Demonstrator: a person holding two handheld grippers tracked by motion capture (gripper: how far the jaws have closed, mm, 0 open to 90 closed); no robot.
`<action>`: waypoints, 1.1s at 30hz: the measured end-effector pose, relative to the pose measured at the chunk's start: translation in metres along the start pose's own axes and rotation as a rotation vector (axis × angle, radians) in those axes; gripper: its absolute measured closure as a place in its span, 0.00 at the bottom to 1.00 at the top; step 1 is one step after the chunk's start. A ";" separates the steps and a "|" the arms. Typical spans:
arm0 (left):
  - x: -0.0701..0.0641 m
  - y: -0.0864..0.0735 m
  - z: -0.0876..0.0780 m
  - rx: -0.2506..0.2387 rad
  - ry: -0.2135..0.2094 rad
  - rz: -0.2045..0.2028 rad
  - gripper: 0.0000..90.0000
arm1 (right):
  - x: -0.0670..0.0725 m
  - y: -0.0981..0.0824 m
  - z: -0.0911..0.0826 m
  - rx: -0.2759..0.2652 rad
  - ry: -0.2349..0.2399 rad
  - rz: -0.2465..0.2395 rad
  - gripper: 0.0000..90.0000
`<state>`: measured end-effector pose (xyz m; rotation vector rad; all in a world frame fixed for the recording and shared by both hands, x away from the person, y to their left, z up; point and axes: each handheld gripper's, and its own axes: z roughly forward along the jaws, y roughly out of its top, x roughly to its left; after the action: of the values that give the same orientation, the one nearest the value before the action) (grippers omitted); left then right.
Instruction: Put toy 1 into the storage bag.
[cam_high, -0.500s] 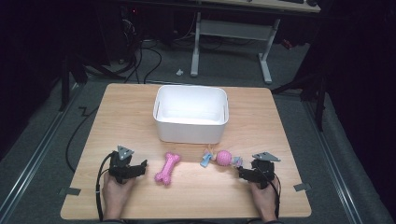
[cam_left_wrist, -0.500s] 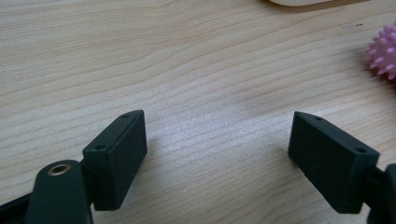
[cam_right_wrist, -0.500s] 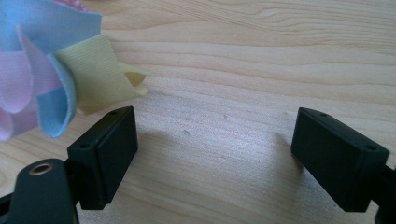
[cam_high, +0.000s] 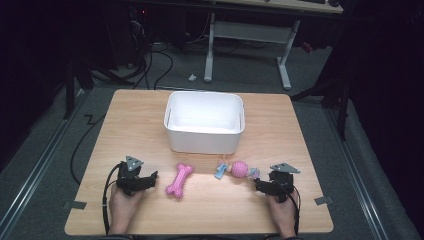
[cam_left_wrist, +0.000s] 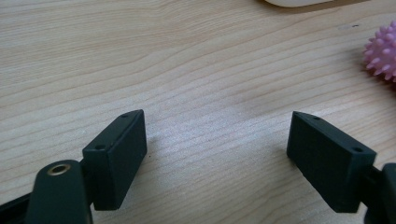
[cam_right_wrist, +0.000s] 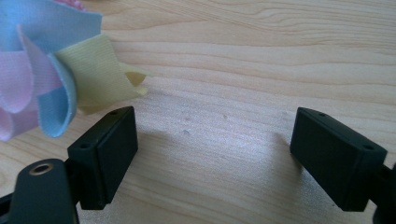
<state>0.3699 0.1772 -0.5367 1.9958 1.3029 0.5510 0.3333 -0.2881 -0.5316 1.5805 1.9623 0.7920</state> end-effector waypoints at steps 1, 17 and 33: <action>0.000 0.000 0.000 0.000 0.000 0.000 0.23 | 0.000 0.000 0.000 0.000 -0.001 0.001 0.17; 0.000 0.001 -0.001 0.002 -0.009 0.012 0.29 | 0.000 0.000 0.000 -0.002 0.000 -0.001 0.17; -0.005 0.010 -0.021 0.002 -0.051 0.014 0.33 | 0.001 0.000 0.000 -0.001 0.000 0.002 0.17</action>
<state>0.3598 0.1762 -0.5153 2.0093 1.2607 0.5023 0.3329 -0.2876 -0.5316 1.5824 1.9603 0.7934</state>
